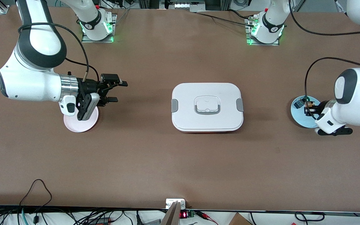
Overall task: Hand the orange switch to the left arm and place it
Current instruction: 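Carry the switch to the blue plate while the right gripper withdraws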
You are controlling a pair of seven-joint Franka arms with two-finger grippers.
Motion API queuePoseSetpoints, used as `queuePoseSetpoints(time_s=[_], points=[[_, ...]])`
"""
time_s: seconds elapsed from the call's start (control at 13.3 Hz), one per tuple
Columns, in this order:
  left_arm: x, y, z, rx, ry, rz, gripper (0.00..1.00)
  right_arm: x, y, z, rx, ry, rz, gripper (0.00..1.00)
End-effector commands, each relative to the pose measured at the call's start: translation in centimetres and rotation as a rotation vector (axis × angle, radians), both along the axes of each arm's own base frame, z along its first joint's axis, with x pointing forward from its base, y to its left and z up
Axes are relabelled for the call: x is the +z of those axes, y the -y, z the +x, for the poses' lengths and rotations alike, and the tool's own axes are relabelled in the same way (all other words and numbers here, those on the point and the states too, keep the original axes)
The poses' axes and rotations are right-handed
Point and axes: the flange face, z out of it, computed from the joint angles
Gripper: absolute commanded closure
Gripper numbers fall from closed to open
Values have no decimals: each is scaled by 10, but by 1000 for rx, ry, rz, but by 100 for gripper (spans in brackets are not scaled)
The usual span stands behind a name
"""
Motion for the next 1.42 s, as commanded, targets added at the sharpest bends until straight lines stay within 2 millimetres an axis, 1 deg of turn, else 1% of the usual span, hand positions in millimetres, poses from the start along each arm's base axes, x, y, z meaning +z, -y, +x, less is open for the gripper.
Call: queuePoseSetpoints(time_s=[0.0, 0.07, 0.15, 0.22, 0.3, 0.37, 0.45, 0.52, 0.6, 0.67, 0.75, 0.82, 0.9, 0.97, 1.12, 1.2, 1.27, 1.35], points=[[-30, -26, 7, -87, 5, 21, 100, 21, 15, -11, -161, -100, -250, 0], [-42, -37, 8, -95, 15, 17, 100, 26, 19, -13, -161, -84, -388, 0], [-56, -44, 10, -105, 20, 4, 100, 29, 25, -14, -181, -82, -478, 0], [-68, -49, 11, -119, 28, -6, 100, 32, 33, -16, -182, -82, -541, 0], [-79, -61, 11, -137, 29, -4, 100, 34, 43, -17, -177, -75, -608, 0], [-88, -71, 9, -146, 27, -5, 100, 44, 53, -20, -192, -58, -702, 0], [-95, -75, 9, -152, 26, -12, 100, 60, 58, -19, -256, -45, -795, 0], [-102, -77, 6, -159, 15, -20, 100, 74, 66, -20, -311, -63, -853, 0], [-106, -79, 5, -164, 11, -24, 100, 90, 80, -17, -340, -59, -855, 0], [-112, -80, 4, -167, 16, -28, 100, 107, 103, -15, -385, -56, -848, 0], [-118, -82, 2, -172, 16, -34, 98, 112, 137, -11, -445, -68, -844, 0], [-121, -85, 0, -167, 11, -36, 95, 118, 162, -9, -454, -55, -842, 0], [-125, -85, -1, -167, 4, -38, 93, 123, 179, -10, -401, -23, -841, 0], [-126, -84, -2, -167, 1, -40, 91, 126, 190, -9, -375, -1, -828, 0], [-130, -84, -6, -168, -11, -43, 90, 131, 188, -5, -390, 43, -815, 0], [-132, -84, -7, -168, -15, -45, 82, 134, 191, -9, -398, 39, -811, 0], [-133, -85, -8, -165, -22, -47, 56, 137, 193, -12, -402, 42, -810, 0], [-129, -91, -9, -155, -21, -48, 16, 139, 194, -16, -398, 47, -808, 0]])
